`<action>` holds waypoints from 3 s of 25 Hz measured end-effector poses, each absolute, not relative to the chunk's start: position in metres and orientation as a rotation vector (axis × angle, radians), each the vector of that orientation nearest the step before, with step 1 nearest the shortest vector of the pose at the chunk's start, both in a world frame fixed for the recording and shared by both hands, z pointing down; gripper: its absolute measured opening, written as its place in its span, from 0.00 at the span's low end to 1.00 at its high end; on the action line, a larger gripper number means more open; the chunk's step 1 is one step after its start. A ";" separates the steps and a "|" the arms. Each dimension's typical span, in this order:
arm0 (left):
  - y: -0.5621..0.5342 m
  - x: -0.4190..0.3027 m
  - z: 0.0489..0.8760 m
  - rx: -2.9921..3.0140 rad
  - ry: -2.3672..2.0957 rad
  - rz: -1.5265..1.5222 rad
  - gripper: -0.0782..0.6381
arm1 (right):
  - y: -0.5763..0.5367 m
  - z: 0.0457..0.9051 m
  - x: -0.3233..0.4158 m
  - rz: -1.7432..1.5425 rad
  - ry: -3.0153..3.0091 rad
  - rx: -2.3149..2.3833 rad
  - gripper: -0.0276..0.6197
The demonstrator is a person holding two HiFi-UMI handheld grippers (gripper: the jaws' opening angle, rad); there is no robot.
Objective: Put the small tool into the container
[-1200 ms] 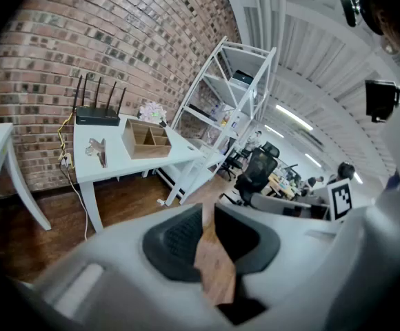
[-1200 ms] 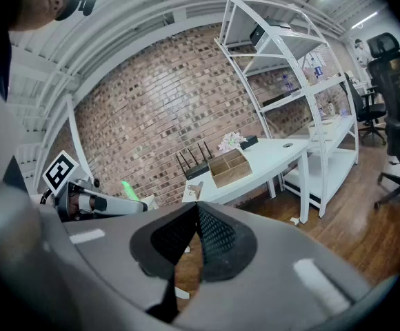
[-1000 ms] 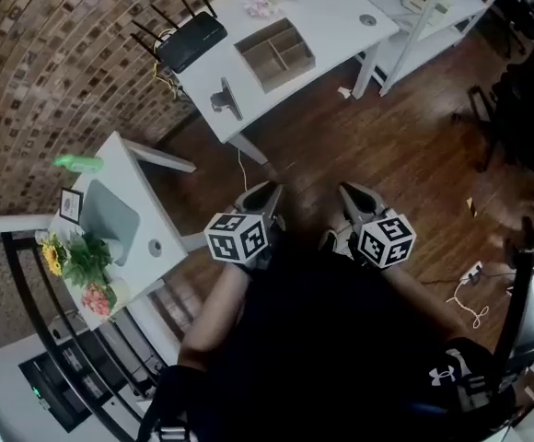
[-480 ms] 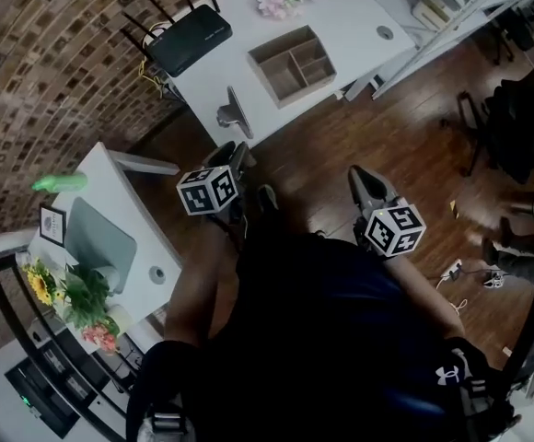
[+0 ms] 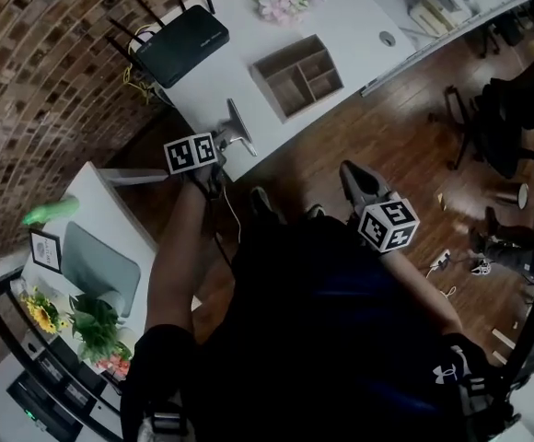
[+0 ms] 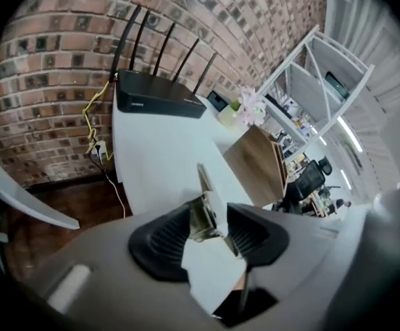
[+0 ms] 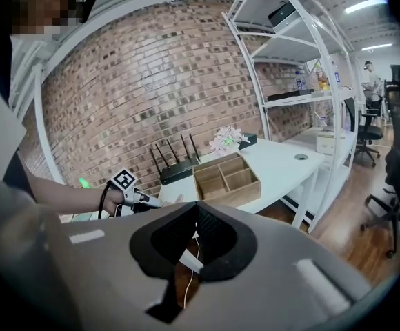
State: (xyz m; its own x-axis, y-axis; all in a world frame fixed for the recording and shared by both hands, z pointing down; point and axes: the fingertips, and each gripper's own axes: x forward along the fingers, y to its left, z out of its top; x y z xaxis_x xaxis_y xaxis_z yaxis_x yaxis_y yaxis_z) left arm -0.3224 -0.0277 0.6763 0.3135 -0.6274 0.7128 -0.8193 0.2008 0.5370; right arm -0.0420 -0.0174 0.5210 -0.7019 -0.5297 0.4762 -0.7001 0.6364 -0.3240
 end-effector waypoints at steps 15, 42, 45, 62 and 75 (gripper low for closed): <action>-0.046 -0.303 0.666 1.514 -1.306 0.179 0.14 | -0.069 0.524 -0.021 0.796 -2.571 0.968 0.05; -0.156 -0.219 0.434 2.105 -1.568 0.021 0.13 | -0.076 0.525 0.037 0.848 -2.581 1.042 0.05; -0.172 -0.196 0.425 2.175 -1.558 0.039 0.13 | -0.076 0.523 0.052 0.838 -2.569 1.087 0.05; -0.236 -0.133 0.470 2.394 -1.556 0.264 0.13 | -0.071 0.526 0.094 0.852 -2.504 1.203 0.05; -0.244 -0.129 0.489 2.436 -1.523 0.305 0.13 | -0.072 0.530 0.092 0.862 -2.477 1.201 0.05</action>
State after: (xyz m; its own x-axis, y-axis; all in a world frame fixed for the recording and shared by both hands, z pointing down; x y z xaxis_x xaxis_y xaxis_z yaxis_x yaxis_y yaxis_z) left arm -0.1290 -0.2437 0.4893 0.4311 -0.8485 0.3069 -0.9012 -0.4214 0.1008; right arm 0.0923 -0.0720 0.5304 -0.6265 -0.6271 0.4628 -0.7790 0.4836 -0.3993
